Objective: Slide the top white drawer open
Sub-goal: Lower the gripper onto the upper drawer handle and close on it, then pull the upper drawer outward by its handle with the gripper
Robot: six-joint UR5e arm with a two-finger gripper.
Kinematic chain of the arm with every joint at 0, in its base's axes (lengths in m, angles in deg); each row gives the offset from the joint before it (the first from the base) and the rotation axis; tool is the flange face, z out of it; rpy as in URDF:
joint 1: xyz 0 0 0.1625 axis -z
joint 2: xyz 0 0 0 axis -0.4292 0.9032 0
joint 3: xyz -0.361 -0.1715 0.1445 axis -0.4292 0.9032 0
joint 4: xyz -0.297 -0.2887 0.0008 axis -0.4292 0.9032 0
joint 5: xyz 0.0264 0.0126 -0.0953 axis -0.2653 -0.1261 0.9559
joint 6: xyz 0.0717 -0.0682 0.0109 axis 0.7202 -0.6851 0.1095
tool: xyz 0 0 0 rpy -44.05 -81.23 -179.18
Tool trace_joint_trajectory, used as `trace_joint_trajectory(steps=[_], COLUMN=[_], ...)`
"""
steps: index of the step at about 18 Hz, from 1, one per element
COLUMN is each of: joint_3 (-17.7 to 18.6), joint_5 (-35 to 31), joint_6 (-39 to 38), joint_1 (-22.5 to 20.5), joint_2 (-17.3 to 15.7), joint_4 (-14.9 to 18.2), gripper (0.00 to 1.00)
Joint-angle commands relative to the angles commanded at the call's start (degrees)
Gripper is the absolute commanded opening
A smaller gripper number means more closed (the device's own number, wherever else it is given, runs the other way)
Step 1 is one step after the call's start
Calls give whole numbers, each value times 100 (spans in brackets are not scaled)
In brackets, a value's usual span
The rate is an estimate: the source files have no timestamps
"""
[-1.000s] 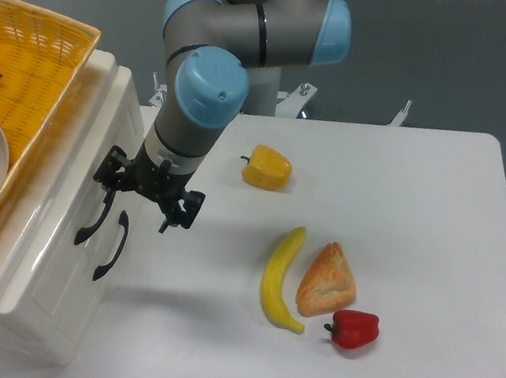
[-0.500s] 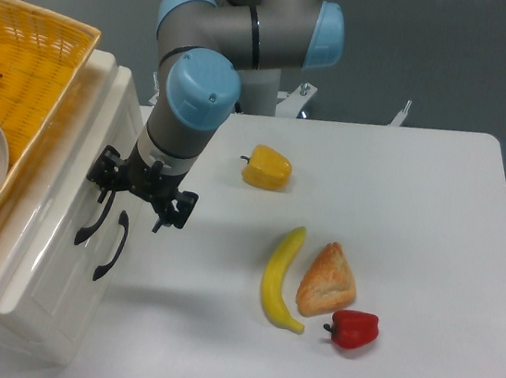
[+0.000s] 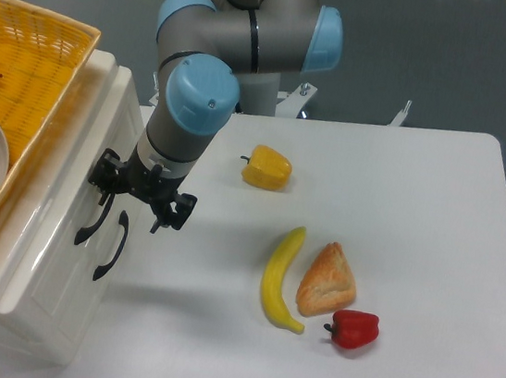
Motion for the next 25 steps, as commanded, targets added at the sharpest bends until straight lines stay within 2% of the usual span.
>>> trace_joint_trajectory(steps=[5,7,11,19,25], joint_3=[0,0,0,0,0], joint_5=[0,9,9,17,17], joint_6=[-176,-246,-272,-272,-343], joint_1=[18,18,18,27,27], joint_2=[0,0,-17,-35,-44], joint_4=[-17,-17,-26,-26,-26], gripper=[80,70,63,55,38])
